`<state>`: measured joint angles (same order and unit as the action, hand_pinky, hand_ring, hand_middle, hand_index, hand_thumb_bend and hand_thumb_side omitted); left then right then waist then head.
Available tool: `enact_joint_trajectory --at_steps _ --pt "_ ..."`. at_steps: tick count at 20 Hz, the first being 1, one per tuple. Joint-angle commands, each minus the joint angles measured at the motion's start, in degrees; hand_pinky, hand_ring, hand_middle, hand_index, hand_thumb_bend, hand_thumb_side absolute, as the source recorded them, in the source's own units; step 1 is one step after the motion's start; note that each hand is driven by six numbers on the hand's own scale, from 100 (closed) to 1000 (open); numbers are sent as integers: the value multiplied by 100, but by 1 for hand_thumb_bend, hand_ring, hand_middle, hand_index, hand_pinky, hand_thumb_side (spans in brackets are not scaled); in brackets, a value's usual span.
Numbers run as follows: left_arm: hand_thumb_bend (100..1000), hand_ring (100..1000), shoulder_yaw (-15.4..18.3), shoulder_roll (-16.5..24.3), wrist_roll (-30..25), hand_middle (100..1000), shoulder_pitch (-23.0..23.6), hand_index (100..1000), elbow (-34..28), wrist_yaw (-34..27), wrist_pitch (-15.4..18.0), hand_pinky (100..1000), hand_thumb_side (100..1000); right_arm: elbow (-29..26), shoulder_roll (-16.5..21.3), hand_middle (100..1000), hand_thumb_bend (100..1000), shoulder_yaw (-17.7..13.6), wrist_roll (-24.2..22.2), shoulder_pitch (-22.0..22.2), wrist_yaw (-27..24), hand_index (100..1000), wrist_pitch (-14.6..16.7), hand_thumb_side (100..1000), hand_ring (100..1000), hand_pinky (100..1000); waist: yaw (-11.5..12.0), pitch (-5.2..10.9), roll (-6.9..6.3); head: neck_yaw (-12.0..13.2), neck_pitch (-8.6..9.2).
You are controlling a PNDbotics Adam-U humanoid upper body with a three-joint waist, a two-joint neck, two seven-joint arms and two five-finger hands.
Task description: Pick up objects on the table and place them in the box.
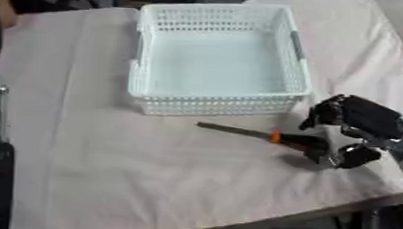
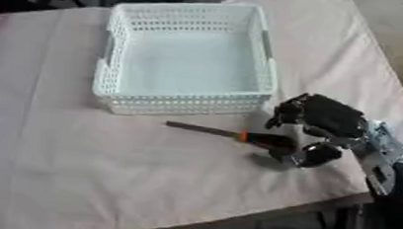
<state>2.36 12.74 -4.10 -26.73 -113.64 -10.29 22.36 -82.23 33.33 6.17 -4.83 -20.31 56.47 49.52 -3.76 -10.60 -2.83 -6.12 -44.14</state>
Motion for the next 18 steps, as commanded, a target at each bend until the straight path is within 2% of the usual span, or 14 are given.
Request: enact_joint_trajectory --at_steps 1,10,18 --pt "168 777 -3 17 -25 823 -93 848 -95 -36 13 683 853 28 163 507 327 0 165 -117 261 690 34 637 493 380 9 68 14 -82 2" --pt "168 778 -9 15 -36 823 -101 848 -95 -51 14 684 852 141 171 510 340 120 632 -142 945 680 129 636 501 395 17 68 16 -87 2" --pt "168 778 -12 10 -43 824 -106 848 -95 -56 14 684 852 205 177 508 338 163 914 -157 1254 674 159 636 501 395 28 72 19 -96 2"
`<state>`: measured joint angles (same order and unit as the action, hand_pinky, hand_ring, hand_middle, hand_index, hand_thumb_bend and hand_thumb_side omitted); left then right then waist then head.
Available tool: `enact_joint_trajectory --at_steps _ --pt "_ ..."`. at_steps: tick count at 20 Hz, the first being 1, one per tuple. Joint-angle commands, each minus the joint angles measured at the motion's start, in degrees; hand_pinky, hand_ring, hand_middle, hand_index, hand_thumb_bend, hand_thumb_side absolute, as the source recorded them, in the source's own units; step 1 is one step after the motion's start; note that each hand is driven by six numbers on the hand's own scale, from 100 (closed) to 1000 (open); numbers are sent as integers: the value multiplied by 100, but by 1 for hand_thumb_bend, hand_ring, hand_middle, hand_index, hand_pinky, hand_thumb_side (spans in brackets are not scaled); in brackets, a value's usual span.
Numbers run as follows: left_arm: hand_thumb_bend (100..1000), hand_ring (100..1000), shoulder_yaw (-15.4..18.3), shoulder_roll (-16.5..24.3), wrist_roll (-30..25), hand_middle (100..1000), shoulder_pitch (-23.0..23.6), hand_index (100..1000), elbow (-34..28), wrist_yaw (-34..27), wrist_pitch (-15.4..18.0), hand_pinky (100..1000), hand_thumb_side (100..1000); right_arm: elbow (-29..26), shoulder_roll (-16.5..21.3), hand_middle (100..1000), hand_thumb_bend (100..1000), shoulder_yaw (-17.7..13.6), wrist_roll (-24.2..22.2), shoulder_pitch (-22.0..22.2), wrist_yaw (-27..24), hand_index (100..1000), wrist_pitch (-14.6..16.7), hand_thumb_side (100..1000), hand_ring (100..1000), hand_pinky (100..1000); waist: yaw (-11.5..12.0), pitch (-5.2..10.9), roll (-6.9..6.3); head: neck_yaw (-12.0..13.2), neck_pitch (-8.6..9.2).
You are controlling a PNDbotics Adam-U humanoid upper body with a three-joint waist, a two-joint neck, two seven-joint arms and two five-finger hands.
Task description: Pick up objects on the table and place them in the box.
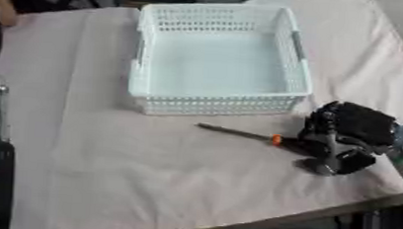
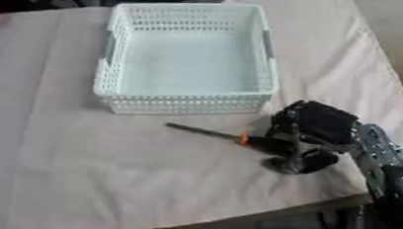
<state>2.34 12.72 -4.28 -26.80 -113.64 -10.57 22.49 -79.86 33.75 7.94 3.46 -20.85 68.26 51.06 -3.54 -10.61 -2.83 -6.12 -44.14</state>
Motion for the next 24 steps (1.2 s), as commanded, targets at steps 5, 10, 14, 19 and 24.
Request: enact_joint_trajectory --at_steps 5,10,14,19,24 --pt "169 778 -14 10 -27 824 -102 848 -95 -29 0 684 852 5 141 505 338 11 183 -112 205 667 18 634 501 396 15 70 21 -101 3" --pt "168 778 -21 8 -33 824 -101 848 -95 -28 -3 683 853 2 145 497 330 45 277 -118 326 661 34 624 494 393 17 69 22 -104 3" --pt "168 778 -22 7 -34 824 -101 848 -95 -29 -2 683 853 14 138 480 240 61 330 -118 397 646 27 552 480 385 18 67 21 -104 3" --pt "168 778 -23 7 -38 824 -99 848 -95 -29 -3 683 853 32 132 445 100 63 366 -116 411 617 -25 379 450 360 18 67 22 -105 3" --pt "168 778 -21 5 -37 824 -97 848 -95 -30 -3 683 853 34 126 397 100 68 384 -112 391 572 -101 228 404 325 14 66 21 -104 3"
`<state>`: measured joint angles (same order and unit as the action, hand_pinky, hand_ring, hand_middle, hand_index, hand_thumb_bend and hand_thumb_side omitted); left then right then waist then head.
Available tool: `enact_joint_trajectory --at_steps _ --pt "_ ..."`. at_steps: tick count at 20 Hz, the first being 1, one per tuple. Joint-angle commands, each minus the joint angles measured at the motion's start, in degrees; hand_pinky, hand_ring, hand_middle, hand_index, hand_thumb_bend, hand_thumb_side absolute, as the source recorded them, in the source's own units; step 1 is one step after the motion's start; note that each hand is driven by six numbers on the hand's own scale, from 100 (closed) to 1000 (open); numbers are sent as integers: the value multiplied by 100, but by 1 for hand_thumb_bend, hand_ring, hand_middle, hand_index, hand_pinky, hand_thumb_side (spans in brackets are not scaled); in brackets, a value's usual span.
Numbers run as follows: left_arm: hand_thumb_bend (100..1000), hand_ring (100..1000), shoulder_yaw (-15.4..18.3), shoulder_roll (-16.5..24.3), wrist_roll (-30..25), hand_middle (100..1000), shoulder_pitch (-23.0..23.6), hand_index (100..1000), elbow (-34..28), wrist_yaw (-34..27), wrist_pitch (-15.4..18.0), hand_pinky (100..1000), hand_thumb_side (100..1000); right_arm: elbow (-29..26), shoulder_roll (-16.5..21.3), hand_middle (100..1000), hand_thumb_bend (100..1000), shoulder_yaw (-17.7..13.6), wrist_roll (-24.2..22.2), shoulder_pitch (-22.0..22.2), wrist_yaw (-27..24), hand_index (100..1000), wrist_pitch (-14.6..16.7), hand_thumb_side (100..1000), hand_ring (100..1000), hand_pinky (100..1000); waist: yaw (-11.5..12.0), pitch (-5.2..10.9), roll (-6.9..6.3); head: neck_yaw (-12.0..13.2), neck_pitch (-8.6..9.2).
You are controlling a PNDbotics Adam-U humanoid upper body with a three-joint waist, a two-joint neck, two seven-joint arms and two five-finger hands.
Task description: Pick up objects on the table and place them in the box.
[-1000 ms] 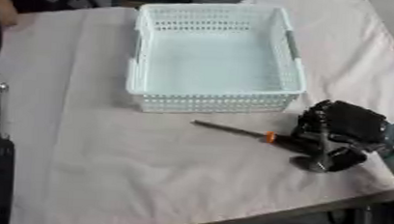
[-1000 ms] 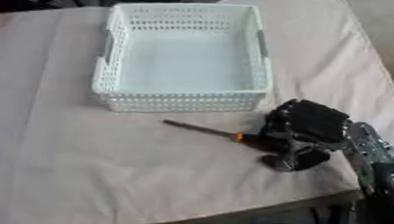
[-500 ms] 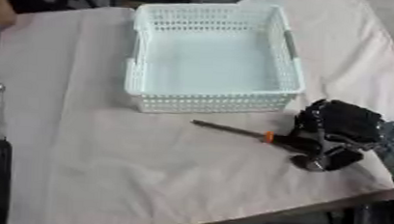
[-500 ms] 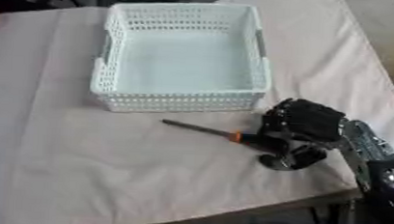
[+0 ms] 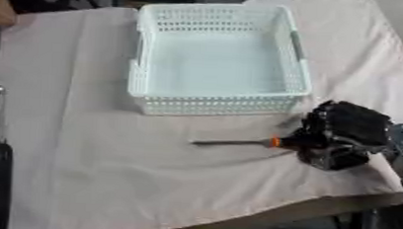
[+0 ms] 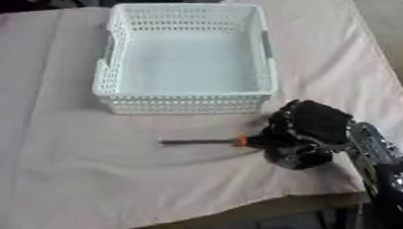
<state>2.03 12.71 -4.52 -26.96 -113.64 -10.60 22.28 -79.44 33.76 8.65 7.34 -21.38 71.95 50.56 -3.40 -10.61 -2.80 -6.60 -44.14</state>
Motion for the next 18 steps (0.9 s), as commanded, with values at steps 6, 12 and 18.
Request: enact_joint_trajectory --at_steps 6,12,18 --pt "169 778 9 4 -15 824 -81 848 -95 -30 18 683 854 -2 120 383 100 3 -9 -54 12 550 -91 216 393 315 -3 65 17 -56 3" --pt "169 778 10 2 -14 824 -77 848 -95 -27 13 683 855 1 105 366 100 -13 -6 -45 -41 532 -85 193 378 303 -5 66 16 -51 3" --pt "168 778 7 6 -18 825 -70 849 -95 -15 5 683 856 -279 7 329 100 -162 -200 0 -937 508 -136 199 340 261 -26 61 14 -31 3"
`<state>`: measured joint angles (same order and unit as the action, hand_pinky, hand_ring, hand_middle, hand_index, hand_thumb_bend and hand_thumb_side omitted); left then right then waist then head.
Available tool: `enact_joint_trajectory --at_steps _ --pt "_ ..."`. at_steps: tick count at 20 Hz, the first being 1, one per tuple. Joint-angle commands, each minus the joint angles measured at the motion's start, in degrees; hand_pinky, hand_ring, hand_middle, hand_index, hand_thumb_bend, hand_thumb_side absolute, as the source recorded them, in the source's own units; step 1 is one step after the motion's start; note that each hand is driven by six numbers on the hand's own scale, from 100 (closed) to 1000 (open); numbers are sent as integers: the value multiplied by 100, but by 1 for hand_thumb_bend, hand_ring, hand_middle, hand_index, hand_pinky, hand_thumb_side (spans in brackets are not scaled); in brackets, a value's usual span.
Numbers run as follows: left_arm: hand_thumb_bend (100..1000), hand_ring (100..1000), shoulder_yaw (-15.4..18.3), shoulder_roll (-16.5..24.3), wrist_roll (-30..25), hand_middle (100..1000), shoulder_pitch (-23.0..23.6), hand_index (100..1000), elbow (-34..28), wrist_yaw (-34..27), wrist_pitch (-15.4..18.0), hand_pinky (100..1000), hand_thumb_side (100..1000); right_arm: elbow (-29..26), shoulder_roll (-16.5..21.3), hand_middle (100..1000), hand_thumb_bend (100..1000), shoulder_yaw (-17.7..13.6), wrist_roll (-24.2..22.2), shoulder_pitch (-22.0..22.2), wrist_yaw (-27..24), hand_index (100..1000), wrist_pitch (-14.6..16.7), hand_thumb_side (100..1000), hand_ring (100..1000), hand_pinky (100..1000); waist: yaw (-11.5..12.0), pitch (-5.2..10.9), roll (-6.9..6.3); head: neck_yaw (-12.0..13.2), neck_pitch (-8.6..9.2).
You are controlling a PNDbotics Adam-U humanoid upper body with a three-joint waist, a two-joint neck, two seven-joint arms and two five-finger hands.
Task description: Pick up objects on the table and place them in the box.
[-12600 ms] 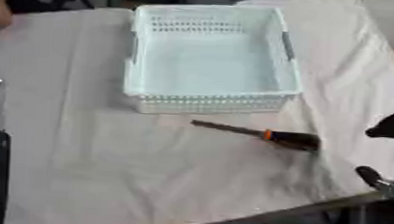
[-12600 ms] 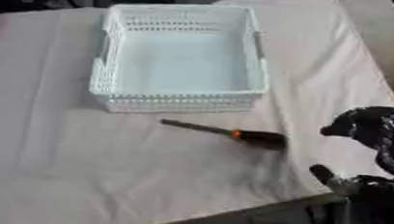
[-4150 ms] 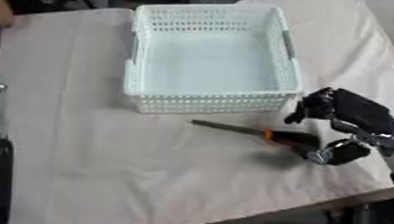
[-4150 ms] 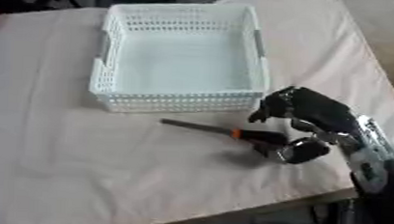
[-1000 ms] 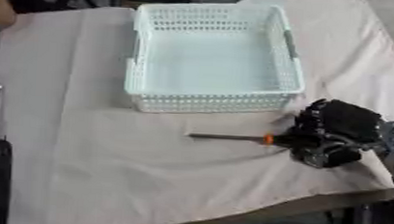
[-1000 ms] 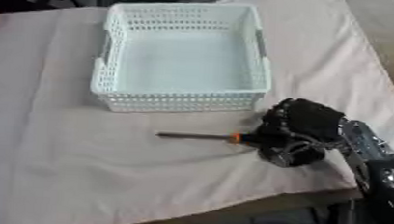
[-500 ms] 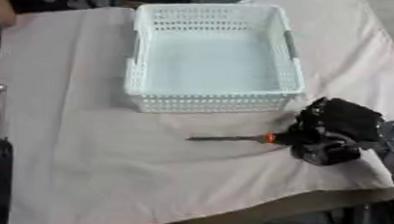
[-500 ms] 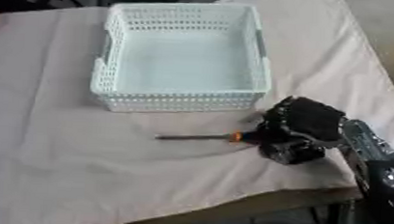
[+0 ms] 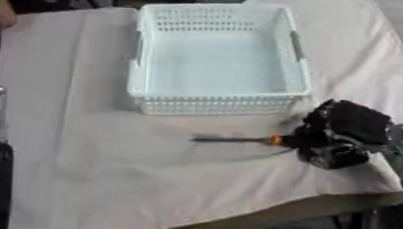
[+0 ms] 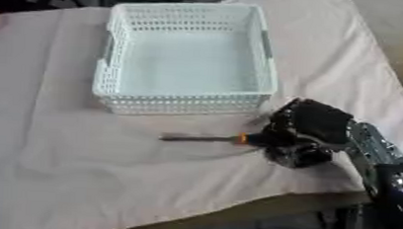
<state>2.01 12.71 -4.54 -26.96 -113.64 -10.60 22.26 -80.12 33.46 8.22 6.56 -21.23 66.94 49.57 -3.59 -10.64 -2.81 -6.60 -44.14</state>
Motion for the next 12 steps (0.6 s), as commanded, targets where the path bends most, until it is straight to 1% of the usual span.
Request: enact_joint_trajectory --at_steps 1,4,6,9,10,12 --pt "168 778 8 7 -17 825 -70 849 -95 -13 7 683 856 -282 24 314 100 -142 -235 -9 -712 498 -70 201 330 250 -9 64 15 -30 3" --pt "169 779 8 8 -15 825 -68 849 -95 -11 6 683 856 -551 19 281 100 -192 -678 0 -1504 472 -209 206 319 239 -15 64 15 -25 3" --pt "168 779 7 8 -18 825 -66 849 -95 -8 5 683 856 -731 28 274 100 -217 -990 7 -1912 456 -310 206 316 236 -16 64 15 -23 3" --pt "169 779 12 8 -14 825 -65 849 -95 -6 5 683 856 -930 40 268 100 -249 -1371 18 -2328 422 -434 203 313 234 -18 66 15 -22 3" --pt "168 779 12 9 -12 825 -67 849 -95 -5 6 683 856 -976 43 260 100 -262 -1462 19 -2428 407 -468 227 311 232 -18 67 15 -21 3" --pt "169 779 12 9 -12 825 -68 849 -95 -4 6 683 856 -1046 51 256 100 -283 -1586 24 -2592 387 -530 228 311 232 -19 67 15 -18 3"
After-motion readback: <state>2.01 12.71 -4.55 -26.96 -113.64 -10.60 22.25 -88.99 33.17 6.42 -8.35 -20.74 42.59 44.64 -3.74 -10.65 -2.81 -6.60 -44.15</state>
